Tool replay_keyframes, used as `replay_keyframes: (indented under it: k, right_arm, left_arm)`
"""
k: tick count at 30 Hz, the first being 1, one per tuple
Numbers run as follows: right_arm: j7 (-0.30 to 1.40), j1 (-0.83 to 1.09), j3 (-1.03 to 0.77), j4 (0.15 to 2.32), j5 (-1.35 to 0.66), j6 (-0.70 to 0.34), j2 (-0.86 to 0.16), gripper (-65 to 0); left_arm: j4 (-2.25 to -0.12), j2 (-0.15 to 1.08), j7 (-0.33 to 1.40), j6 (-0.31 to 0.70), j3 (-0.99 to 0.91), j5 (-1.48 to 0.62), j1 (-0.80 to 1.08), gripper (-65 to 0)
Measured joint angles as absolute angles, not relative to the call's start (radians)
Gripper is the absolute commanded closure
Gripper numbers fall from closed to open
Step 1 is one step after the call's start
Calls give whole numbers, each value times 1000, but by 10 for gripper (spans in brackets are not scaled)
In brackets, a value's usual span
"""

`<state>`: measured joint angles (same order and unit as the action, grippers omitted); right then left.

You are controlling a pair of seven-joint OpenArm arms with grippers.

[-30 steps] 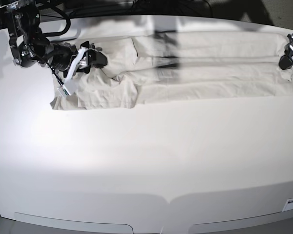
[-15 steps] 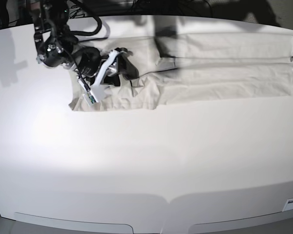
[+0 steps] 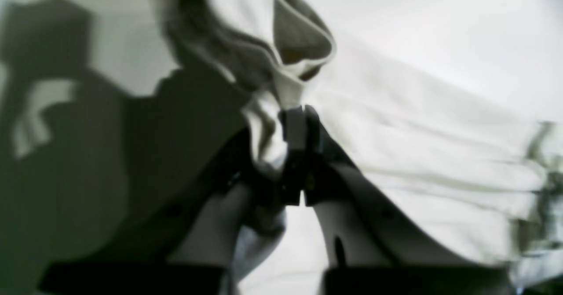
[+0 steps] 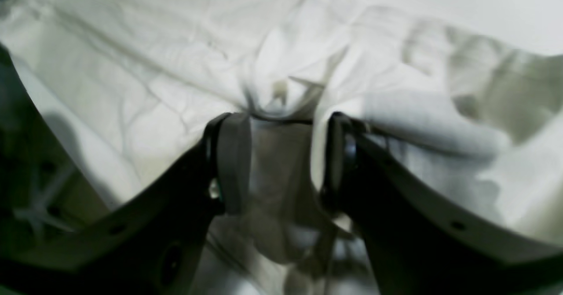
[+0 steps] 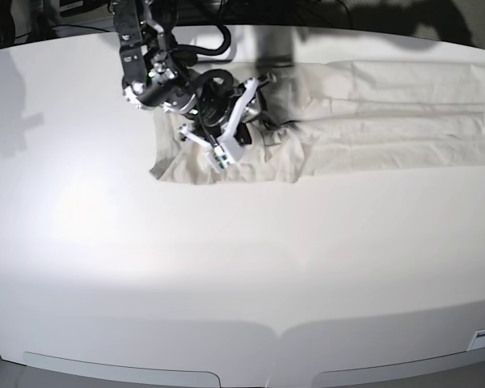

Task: Fold the T-shirt properly

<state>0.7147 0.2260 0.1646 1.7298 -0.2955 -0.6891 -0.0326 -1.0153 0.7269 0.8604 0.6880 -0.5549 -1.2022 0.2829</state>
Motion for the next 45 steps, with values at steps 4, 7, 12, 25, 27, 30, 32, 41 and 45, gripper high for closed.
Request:
replay_keyframes:
  k: [4,7,12,25,27,30,32,41,45]
  right_arm:
    - [715,200,191,1730,-291,-689,-30,-244]
    - [717,183,189,1730,-290,-689,-30,-244]
    - [722,168,189,1730,-290,-689,-33,-244]
    - [722,155,190,1730,-293,-689,-33,-244]
    - [722,155,190,1730,-293,-689,-33,-244]
    - [722,155,190,1730,-293,-689,-33,-244]
    - [722,155,190,1730,-293,-689,-33,-244]
    - [722,155,190,1730,-293,-689,-33,-244]
    - [722,155,190,1730,-293,-689,-33,-244]
  left_arm:
    - [-1136,627,931,688,-554,-1288,299,0]
    - [-1262,530,939,687,-554,-1286,337,0]
    - [-1441,349,921,688,-554,-1249,372,0]
    - [-1510,35,927,686,-557,-984,342,0]
    - [-1510,9,941,685,-557,-987,320,0]
    - [-1510,-27,1007,685,-553,-986,293,0]
    - [-1510,-44,1014,685,-537,-985,287,0]
    - [-1510,-47,977,685,-443,-988,282,-221]
    - [-1546,-47,999,685,-402,-995,280,-337]
